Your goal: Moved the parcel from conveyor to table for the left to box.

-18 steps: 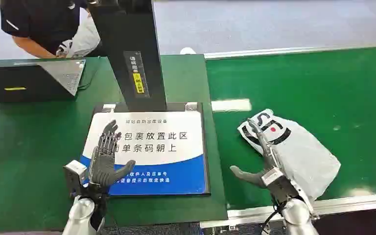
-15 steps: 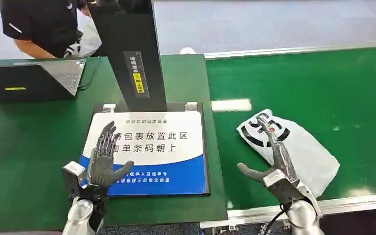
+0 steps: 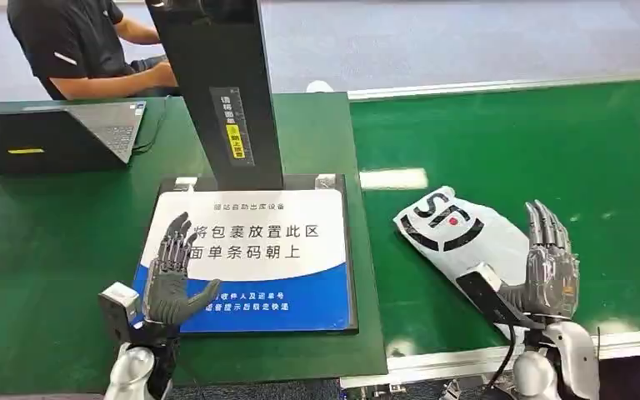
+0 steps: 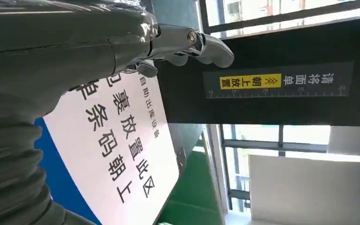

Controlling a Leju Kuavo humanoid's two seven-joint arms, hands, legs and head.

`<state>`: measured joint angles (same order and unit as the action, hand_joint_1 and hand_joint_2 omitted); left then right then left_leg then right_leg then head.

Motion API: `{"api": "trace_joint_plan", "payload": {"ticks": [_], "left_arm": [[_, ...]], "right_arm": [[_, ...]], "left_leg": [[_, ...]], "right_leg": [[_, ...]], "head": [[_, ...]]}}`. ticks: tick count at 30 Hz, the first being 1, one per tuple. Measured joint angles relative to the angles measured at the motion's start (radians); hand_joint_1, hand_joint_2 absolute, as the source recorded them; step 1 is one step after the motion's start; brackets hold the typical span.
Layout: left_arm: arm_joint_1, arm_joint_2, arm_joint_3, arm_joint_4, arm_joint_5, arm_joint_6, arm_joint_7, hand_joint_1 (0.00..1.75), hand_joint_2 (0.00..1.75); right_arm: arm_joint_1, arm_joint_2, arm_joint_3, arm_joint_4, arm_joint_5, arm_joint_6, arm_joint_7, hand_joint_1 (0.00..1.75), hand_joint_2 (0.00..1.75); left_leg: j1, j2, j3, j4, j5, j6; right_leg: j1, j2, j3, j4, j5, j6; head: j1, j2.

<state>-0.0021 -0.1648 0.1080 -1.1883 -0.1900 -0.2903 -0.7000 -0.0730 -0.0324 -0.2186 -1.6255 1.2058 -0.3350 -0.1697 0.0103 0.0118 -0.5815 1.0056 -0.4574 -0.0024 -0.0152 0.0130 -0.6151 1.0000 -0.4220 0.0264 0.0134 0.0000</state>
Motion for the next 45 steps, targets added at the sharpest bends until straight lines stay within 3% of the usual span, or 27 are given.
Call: {"api": "trace_joint_plan", "payload": {"ticks": [4, 11, 19, 36, 37, 38, 39, 45], "left_arm": [[0.0, 0.0, 0.001, -0.004, -0.003, 0.006, 0.0, 0.0, 1.75], [-0.007, 0.0, 0.002, -0.005, -0.009, -0.001, 0.015, 0.0, 1.75], [-0.015, -0.002, 0.0, -0.005, -0.009, -0.005, 0.019, 0.0, 1.75], [-0.02, -0.002, -0.004, -0.005, 0.022, -0.012, 0.02, 0.0, 1.75], [-0.02, -0.002, -0.005, -0.005, 0.022, -0.012, 0.02, 0.0, 1.75], [-0.02, -0.002, -0.005, -0.005, 0.022, -0.012, 0.02, 0.0, 1.75], [-0.02, -0.002, -0.005, -0.005, 0.022, -0.012, 0.02, 0.0, 1.75], [-0.017, -0.002, -0.01, -0.005, 0.021, -0.012, 0.021, 0.0, 1.75]], "right_arm": [[-0.023, -0.004, -0.028, 0.074, 0.124, 0.165, 0.142, 0.0, 1.75], [-0.058, -0.037, -0.032, 0.293, 0.038, 0.34, 0.159, 0.0, 1.75], [-0.137, -0.082, -0.034, 0.508, 0.008, 0.333, 0.163, 0.0, 1.75], [-0.193, -0.087, -0.032, 0.613, -0.035, 0.324, 0.158, 0.0, 1.75], [-0.193, -0.087, -0.032, 0.615, -0.036, 0.321, 0.158, 0.38, 1.75], [-0.193, -0.087, -0.032, 0.616, -0.037, 0.319, 0.157, 1.66, 1.75], [-0.193, -0.087, -0.032, 0.617, -0.038, 0.319, 0.157, 1.75, 1.75], [-0.191, -0.086, -0.035, 0.61, -0.055, 0.302, 0.153, 1.75, 1.75]], "left_leg": [[0.0, 0.0, 0.0, 0.0, 0.0, 0.0], [0.0, 0.0, 0.0, 0.0, 0.0, 0.0], [0.0, 0.0, 0.001, 0.0, 0.0, 0.0], [0.0, 0.0, 0.007, 0.0, 0.001, 0.003], [-0.001, 0.0, 0.007, 0.0, 0.001, 0.003], [-0.001, 0.0, 0.007, 0.001, 0.001, 0.004], [-0.001, 0.0, 0.007, 0.001, 0.001, 0.004], [-0.001, 0.0, 0.008, 0.001, 0.001, 0.004]], "right_leg": [[0.0, 0.0, 0.0, 0.0, 0.0, 0.0], [0.0, 0.0, 0.0, 0.0, 0.0, 0.0], [0.0, 0.0, 0.001, 0.0, 0.0, 0.0], [-0.001, 0.0, 0.01, -0.004, 0.002, 0.005], [-0.001, 0.0, 0.01, -0.004, 0.002, 0.005], [-0.001, 0.0, 0.01, -0.005, 0.003, 0.005], [-0.001, 0.0, 0.01, -0.005, 0.003, 0.005], [-0.001, 0.0, 0.01, -0.005, 0.003, 0.005]], "head": [[0.0, 0.0], [0.0, 0.0], [0.0, 0.0], [0.0, 0.0], [0.0, 0.0], [0.0, 0.0], [0.0, 0.0], [0.0, 0.0]]}}
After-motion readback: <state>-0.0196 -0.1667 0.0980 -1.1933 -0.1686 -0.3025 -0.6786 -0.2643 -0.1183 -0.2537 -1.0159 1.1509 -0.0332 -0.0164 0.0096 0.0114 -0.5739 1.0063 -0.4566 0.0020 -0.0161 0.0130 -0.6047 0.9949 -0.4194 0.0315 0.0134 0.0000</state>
